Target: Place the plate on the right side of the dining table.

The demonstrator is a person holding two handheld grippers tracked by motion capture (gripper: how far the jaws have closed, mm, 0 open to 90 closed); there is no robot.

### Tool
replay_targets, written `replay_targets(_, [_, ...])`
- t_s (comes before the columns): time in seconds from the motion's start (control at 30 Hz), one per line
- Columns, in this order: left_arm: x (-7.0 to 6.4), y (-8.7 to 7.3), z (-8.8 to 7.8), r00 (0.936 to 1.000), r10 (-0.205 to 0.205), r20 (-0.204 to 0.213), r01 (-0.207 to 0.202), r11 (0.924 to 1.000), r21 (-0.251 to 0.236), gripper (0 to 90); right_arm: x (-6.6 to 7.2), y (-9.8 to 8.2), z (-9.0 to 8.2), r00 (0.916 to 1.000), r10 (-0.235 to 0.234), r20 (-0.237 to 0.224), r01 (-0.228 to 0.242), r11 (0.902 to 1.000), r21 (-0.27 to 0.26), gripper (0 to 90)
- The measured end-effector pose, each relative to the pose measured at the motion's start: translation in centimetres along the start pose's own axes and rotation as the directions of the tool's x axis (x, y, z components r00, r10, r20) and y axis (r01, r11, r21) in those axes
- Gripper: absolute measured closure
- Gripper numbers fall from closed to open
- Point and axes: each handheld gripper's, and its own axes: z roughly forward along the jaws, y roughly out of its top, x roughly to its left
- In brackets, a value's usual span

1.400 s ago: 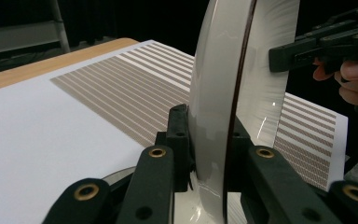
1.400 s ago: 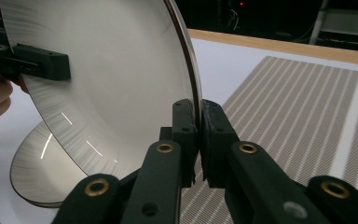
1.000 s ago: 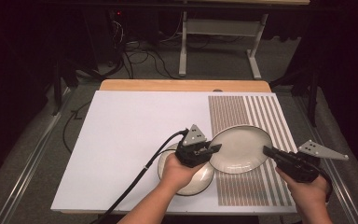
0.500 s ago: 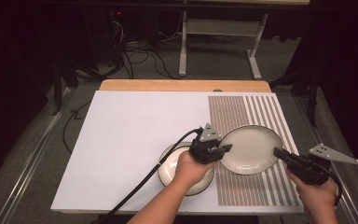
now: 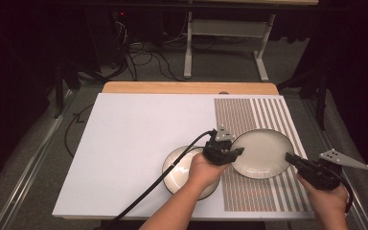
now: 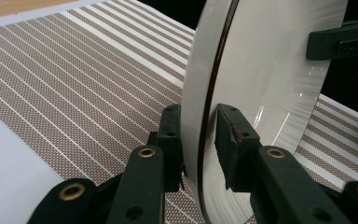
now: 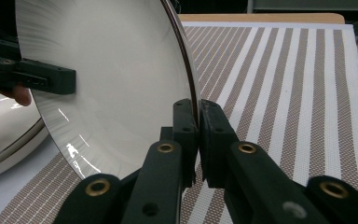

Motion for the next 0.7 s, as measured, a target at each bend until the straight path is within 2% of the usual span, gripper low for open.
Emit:
replay_targets(0.23, [0.0,0.0,0.8,0.9999,-0.005,-0.014,0.005,0.9998,0.019,70.5,-0.3,-0.2,0.2,0.9999,0.007,0.013,-0.007,0.9999,0.009,88.1])
replay_targets(0.47, [0.1,-0.2,1.5,0.9997,-0.006,-0.024,0.007,0.9989,0.046,69.8,-0.4,-0.4,0.3,0.9994,-0.010,0.032,0.009,0.9998,0.018,88.1])
replay_targets(0.7, [0.0,0.0,1.8,0.9991,-0.008,-0.043,0.010,0.9984,0.055,69.2,-0.6,-0.6,0.5,0.9993,0.002,0.038,-0.003,0.9997,0.024,87.9])
